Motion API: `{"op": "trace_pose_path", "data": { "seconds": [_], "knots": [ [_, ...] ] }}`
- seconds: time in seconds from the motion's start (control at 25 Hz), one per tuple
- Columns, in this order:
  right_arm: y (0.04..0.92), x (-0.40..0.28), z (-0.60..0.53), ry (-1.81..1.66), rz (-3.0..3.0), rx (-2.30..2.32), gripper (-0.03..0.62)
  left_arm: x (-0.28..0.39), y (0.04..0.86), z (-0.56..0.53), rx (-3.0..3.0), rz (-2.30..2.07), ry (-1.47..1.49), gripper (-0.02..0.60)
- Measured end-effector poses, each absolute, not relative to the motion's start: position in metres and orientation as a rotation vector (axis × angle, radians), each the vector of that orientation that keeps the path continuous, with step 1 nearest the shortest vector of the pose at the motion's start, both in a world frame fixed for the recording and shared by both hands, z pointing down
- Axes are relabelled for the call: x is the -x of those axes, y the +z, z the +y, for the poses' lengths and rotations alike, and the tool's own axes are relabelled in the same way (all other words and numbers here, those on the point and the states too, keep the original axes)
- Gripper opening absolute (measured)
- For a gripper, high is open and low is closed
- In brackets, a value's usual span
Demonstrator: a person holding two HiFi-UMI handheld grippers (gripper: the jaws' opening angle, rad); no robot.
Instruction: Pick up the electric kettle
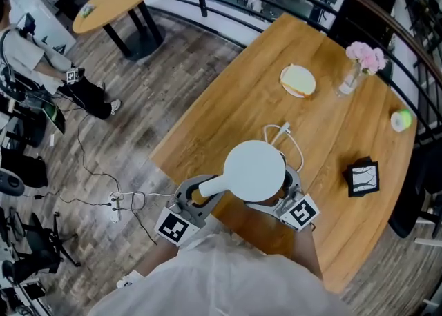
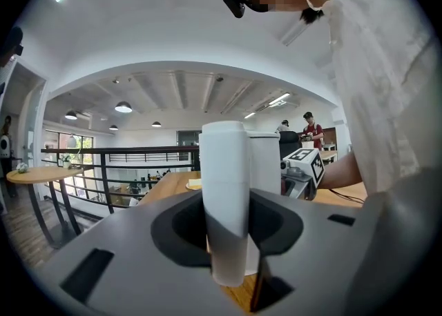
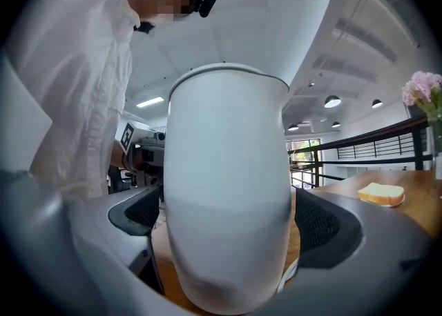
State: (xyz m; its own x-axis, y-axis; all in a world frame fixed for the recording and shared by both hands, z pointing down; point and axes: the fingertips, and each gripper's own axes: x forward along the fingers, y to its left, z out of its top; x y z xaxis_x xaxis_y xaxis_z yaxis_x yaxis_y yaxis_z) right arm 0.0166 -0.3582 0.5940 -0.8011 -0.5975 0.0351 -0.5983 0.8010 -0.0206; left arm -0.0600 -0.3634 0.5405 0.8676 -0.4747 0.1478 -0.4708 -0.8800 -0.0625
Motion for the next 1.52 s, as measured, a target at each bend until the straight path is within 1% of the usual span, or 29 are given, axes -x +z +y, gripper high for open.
{"op": "trace_pose_path", "data": {
  "seconds": [0.56, 1.08, 1.32, 1.52],
  "knots": [
    [0.604, -0.009, -0.362, 0.129, -2.763, -0.911, 0.577, 0.06, 0.537, -0.36, 2.952, 0.596, -0.3, 0.123],
    [0.513, -0.006, -0.361, 0.161, -2.75, -1.04, 0.575, 0.062, 0.442, -0.363, 2.947, 0.457, -0.221, 0.121],
    [0.467, -0.024, -0.346, 0.113, -2.765, -1.125, 0.575, 0.047, 0.405, -0.354, 3.099, 0.526, -0.083, 0.121],
    [0.455, -0.045, -0.316, 0.129, -2.745, -1.15, 0.575, 0.028, 0.386, -0.328, 3.101, 0.498, -0.073, 0.121]
  ]
}}
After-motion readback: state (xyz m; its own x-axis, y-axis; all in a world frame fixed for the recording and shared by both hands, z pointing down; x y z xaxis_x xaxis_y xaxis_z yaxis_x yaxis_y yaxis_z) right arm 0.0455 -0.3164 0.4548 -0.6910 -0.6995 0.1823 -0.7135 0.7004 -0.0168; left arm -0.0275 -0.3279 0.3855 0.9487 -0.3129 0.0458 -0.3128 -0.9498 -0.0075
